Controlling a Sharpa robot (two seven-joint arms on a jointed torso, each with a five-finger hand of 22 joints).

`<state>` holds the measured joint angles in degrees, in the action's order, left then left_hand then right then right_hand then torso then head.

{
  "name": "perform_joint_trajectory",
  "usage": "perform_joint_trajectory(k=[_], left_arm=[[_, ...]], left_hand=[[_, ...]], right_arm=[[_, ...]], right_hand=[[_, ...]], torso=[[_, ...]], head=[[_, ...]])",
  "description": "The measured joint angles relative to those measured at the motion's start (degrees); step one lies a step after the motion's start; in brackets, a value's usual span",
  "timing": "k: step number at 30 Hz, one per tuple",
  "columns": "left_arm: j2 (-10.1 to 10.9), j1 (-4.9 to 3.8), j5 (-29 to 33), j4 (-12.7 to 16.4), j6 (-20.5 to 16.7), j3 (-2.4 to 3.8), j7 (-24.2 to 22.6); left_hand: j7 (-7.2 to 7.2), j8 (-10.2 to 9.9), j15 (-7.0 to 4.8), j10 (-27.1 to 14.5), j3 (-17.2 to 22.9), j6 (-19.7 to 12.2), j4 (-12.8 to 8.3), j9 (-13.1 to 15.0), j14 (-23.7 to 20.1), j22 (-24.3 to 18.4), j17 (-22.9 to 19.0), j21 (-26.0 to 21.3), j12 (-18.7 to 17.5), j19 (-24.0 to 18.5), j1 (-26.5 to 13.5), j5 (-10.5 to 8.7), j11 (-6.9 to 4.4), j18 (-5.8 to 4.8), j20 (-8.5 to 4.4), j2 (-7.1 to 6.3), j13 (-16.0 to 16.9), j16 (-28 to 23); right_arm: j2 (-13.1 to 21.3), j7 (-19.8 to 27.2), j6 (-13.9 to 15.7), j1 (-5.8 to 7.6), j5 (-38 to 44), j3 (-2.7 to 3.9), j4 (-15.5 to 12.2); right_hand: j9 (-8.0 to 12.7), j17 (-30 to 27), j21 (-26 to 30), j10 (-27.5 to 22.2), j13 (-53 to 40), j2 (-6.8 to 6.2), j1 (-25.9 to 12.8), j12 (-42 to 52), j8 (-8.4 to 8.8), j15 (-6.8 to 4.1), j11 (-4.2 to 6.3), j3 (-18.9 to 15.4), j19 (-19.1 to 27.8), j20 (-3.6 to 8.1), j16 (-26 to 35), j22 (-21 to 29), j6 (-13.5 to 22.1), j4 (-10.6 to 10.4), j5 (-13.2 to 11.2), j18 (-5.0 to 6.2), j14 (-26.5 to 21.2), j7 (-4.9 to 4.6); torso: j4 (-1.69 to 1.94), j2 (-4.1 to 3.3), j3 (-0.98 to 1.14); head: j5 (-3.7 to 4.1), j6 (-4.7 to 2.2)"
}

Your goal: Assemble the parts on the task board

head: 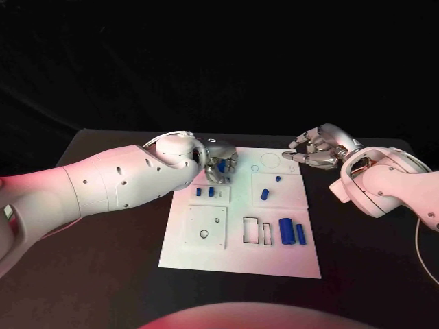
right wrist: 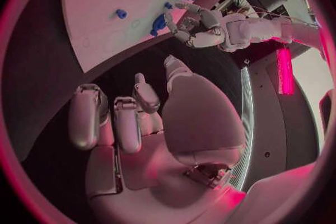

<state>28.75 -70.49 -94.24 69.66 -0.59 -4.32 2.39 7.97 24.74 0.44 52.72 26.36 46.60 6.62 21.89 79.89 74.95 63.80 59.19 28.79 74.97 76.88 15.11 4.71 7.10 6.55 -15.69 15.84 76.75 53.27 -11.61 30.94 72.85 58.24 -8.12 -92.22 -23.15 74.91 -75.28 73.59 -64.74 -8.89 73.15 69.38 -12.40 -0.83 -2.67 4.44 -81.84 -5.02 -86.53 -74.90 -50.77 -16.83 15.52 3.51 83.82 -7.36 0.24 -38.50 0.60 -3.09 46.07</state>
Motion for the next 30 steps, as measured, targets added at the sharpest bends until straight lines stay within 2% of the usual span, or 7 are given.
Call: perform_joint_trajectory(k=[11, 12, 13, 19, 21, 26, 30], left_arm=[[-1.03, 0.32, -0.37, -1.37, 1.87, 0.03, 0.36], [-1.11, 0.43, -0.37, -1.44, 1.96, 0.03, 0.36], [-1.18, 0.56, -0.37, -1.49, 2.03, 0.03, 0.36], [-1.45, 0.97, -0.35, -1.71, 2.09, 0.15, 0.36], [-1.49, 1.02, -0.33, -1.74, 2.06, 0.18, 0.36], [-1.54, 1.14, -0.28, -1.81, 2.04, 0.19, 0.32], [-1.54, 1.20, -0.22, -1.85, 2.04, 0.20, 0.30]], left_hand=[[-0.41, -1.27, -0.54, 3.11, 2.04, 2.26, -0.77, -0.49, 0.90, -0.01, 0.86, 1.97, -1.23, 1.11, 0.26, 0.00, -0.51, 0.00, -0.30, 0.26, -1.77, 1.13], [-0.41, -1.27, -0.50, 3.11, 2.04, 2.26, -0.77, -0.49, 0.93, -0.01, 0.89, 2.05, -1.33, 1.11, 0.26, 0.00, -0.51, -0.05, -0.30, 0.26, -1.80, 1.13], [-0.41, -1.42, -0.33, 3.23, 2.14, 2.26, -0.87, -0.53, 1.10, -0.01, 1.02, 2.45, -1.51, 1.12, 0.26, 0.00, -0.61, -0.85, -0.31, 0.26, -1.90, 1.13], [-0.40, -1.83, -0.54, 3.94, 2.43, 2.67, -1.16, -0.61, 1.30, -0.01, 1.43, 3.12, -1.73, 1.62, 0.26, 0.01, -0.50, -0.94, -0.39, 0.26, -2.13, 1.58], [-0.55, -1.83, -0.54, 4.25, 2.75, 2.81, -1.16, -0.61, 1.30, -0.01, 1.51, 3.12, -1.73, 1.62, 0.26, 0.01, -0.82, -0.94, -0.39, 0.26, -2.26, 1.58], [-0.54, -2.15, -0.83, 6.12, 3.79, 4.48, -1.89, -0.61, 2.02, -0.02, 2.08, 4.29, -2.36, 2.33, 0.76, -0.79, -0.82, -0.94, -0.70, 1.20, -2.78, 2.29], [-0.72, -2.63, -0.84, 8.24, 5.61, 5.84, -2.92, -0.57, 3.24, -0.02, 3.16, 6.26, -3.17, 3.47, 1.50, -3.03, -1.13, -0.93, -0.79, 2.85, -3.16, 3.07]], right_arm=[[-0.13, -0.01, 0.00, 0.00, 0.03, 0.00, -0.01], [-0.14, -0.02, 0.00, 0.00, 0.04, 0.00, -0.02], [-0.15, -0.02, 0.00, 0.00, 0.04, 0.00, -0.02], [-0.17, -0.04, 0.00, 0.00, 0.07, 0.00, -0.04], [-0.17, -0.04, 0.00, 0.00, 0.08, 0.00, -0.04], [-0.17, -0.05, 0.00, 0.00, 0.09, 0.01, -0.05], [-0.17, -0.07, 0.00, 0.00, 0.13, 0.01, -0.07]], right_hand=[[0.01, 0.00, 0.00, 0.00, 0.00, 0.25, 0.25, 0.00, 0.00, 0.00, 0.00, 0.00, 0.00, 0.00, 0.00, -0.05, 0.00, 0.00, 0.26, 0.00, 0.00, 0.00], [0.01, 0.00, 0.00, 0.00, 0.00, 0.23, 0.23, 0.00, 0.00, 0.00, 0.00, 0.00, 0.00, 0.00, 0.00, -0.04, 0.00, 0.00, 0.26, 0.00, 0.00, 0.00], [0.01, 0.00, 0.00, 0.00, 0.00, 0.23, 0.23, 0.00, 0.00, 0.00, 0.00, 0.00, 0.00, 0.00, 0.00, -0.04, 0.00, 0.00, 0.26, 0.00, 0.00, 0.00], [0.01, 0.00, 0.00, 0.00, 0.00, 0.23, 0.23, 0.00, 0.00, 0.00, 0.00, 0.00, 0.00, 0.00, 0.00, -0.04, 0.00, 0.00, 0.25, 0.00, 0.00, 0.00], [0.01, 0.00, -0.01, 0.00, -0.07, 0.23, 0.23, 0.00, -0.23, -0.13, 0.00, 0.00, 0.00, 0.00, 0.00, -0.04, 0.00, 0.00, 0.25, 0.00, 0.14, 0.00], [0.01, 0.00, -0.01, 0.00, -0.10, 0.23, 0.23, 0.00, -0.23, -0.22, 0.00, 0.00, 0.00, 0.00, 0.00, -0.03, 0.00, 0.00, 0.25, 0.00, 0.22, 0.00], [-0.03, 0.00, -0.03, 0.00, -0.17, 0.23, 0.23, 0.00, -0.23, -0.22, 0.00, 0.00, 0.00, 0.00, 0.00, -0.03, 0.00, 0.00, 0.25, 0.00, 0.22, 0.00]], torso=[[0.00, -0.03, -0.04], [0.00, -0.03, -0.06], [0.00, -0.03, -0.07], [0.01, -0.02, -0.06], [0.01, -0.02, -0.04], [0.03, 0.02, -0.02], [0.04, 0.04, -0.01]], head=[[0.07, 0.20], [0.07, 0.23], [0.07, 0.24], [0.13, 0.33], [0.14, 0.37], [0.17, 0.46], [0.17, 0.48]])
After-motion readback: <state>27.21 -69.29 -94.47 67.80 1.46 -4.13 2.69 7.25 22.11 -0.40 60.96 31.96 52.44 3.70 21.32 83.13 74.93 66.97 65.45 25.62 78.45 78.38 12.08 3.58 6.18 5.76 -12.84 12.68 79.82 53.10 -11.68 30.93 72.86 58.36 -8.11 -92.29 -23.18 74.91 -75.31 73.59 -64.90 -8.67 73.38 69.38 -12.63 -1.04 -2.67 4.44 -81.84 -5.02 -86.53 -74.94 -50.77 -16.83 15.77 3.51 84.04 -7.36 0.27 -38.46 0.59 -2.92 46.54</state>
